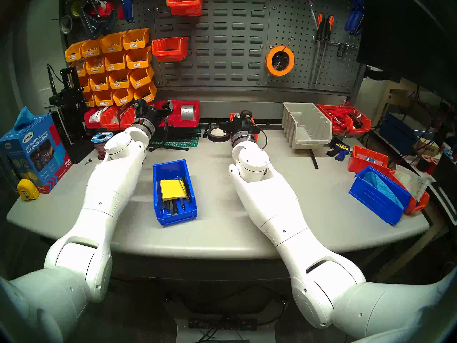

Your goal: Hang all the unorganized tool boxes onto the wall

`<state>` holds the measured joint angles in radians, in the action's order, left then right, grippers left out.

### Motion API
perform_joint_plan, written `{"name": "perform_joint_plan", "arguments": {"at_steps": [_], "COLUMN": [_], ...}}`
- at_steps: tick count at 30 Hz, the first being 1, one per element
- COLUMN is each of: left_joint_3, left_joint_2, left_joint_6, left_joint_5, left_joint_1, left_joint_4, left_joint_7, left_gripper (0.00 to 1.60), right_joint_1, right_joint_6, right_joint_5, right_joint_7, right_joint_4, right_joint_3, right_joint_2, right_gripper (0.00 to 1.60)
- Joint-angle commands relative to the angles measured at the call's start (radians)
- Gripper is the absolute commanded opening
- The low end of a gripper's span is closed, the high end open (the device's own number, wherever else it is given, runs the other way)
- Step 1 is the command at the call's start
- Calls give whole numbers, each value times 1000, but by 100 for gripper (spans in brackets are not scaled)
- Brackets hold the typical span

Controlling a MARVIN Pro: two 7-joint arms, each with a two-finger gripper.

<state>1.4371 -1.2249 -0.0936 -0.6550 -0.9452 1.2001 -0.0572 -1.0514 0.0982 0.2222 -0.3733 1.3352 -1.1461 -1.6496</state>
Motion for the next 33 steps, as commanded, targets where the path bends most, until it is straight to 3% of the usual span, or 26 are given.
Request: {"name": "perform_joint_plan", "arguments": {"at_steps": [1, 2, 3, 19, 33], "left_joint_3": [1, 1, 1, 1, 1], "left_joint_2": [-1, -1, -1, -1, -1], "left_joint_6": [1, 1, 1, 1, 1], "left_joint_5": [0, 0, 1, 0, 0], "left_joint_1": [18, 18, 18, 18, 18], "left_joint_4": [11, 11, 11, 11, 11], "left_joint_7": [1, 1, 1, 1, 1], "left_gripper": [160, 160, 160, 160, 160], "right_joint_1": [-18, -14, -15, -14, -2], "right_joint_6": [74, 112, 104, 121, 69], "right_joint_5": [-19, -11, -13, 1, 62], "right_joint_7": [2, 17, 4, 3, 92], "right_joint_4": [79, 79, 72, 75, 38], "right_joint_3": [12, 17, 14, 5, -17], "right_joint_2": [39, 45, 37, 31, 30], "right_gripper": [0, 0, 160, 160, 160]}}
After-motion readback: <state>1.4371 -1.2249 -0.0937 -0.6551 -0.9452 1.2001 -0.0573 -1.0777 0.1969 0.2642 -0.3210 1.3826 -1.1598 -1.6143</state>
